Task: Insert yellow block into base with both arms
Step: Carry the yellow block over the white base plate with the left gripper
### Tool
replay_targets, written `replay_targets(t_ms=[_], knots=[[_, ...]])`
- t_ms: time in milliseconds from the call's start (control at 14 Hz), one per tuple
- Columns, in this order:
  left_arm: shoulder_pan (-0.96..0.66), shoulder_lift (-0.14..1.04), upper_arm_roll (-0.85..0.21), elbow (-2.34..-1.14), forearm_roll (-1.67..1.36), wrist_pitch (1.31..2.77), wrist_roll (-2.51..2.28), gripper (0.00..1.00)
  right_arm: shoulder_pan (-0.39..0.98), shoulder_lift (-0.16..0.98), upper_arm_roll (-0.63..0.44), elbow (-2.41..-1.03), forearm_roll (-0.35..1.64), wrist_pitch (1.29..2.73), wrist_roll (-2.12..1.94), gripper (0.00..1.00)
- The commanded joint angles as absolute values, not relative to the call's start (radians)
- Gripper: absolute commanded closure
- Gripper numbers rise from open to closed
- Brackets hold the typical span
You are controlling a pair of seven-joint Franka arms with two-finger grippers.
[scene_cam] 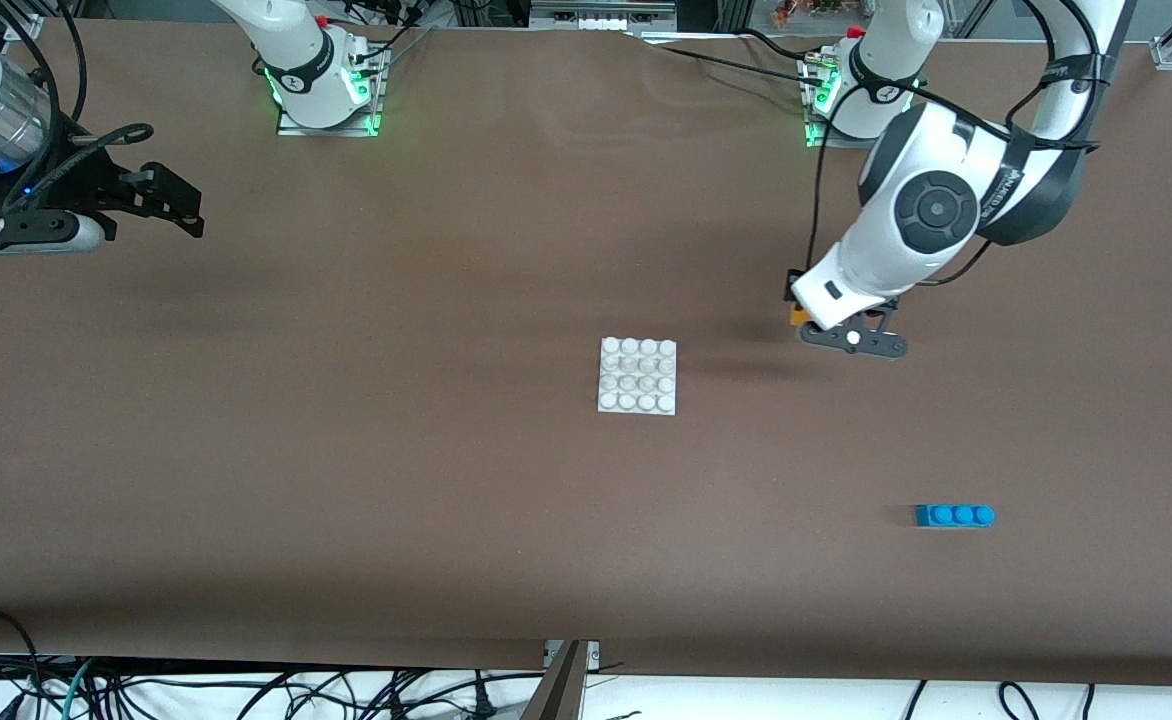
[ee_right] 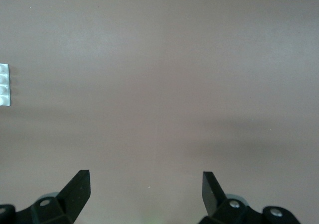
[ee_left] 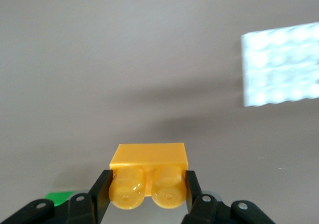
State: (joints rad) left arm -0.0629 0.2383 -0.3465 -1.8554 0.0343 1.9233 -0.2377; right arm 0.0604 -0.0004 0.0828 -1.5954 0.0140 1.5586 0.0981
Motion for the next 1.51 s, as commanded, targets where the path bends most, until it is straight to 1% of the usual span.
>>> replay_targets(t_ms=[0,215,358,502,717,1003,1433], knots=[[-0.147,0.414,-0.344,-1.63,0.023,1.875,-0.259,0.77,0.06,-0.017,0.089,-1.598,0.006,1.545,0.087,0.01],[-0.265,0.529,-0.338,-1.494,0.032,1.875,-0.329,0.77,0.06,-0.017,0.089,-1.598,0.008,1.545,0.089,0.01],[-0.331,0.599,-0.324,-1.451,0.037,1.876,-0.395,0.77,0.06,-0.017,0.089,-1.598,0.009,1.545,0.089,0.01],[-0.371,0.646,-0.308,-1.427,0.04,1.884,-0.44,0.77,0.061,-0.017,0.089,-1.598,0.009,1.543,0.089,0.01],[-0.425,0.658,-0.279,-1.427,0.093,1.885,-0.507,0.77,0.064,-0.015,0.091,-1.598,0.009,1.531,0.095,0.01],[-0.425,0.673,-0.278,-1.42,0.092,1.891,-0.548,0.77,0.064,-0.015,0.089,-1.598,0.014,1.531,0.095,0.01],[-0.448,0.703,-0.278,-1.424,0.101,1.991,-0.635,0.76,0.064,-0.015,0.089,-1.598,0.017,1.531,0.094,0.01]])
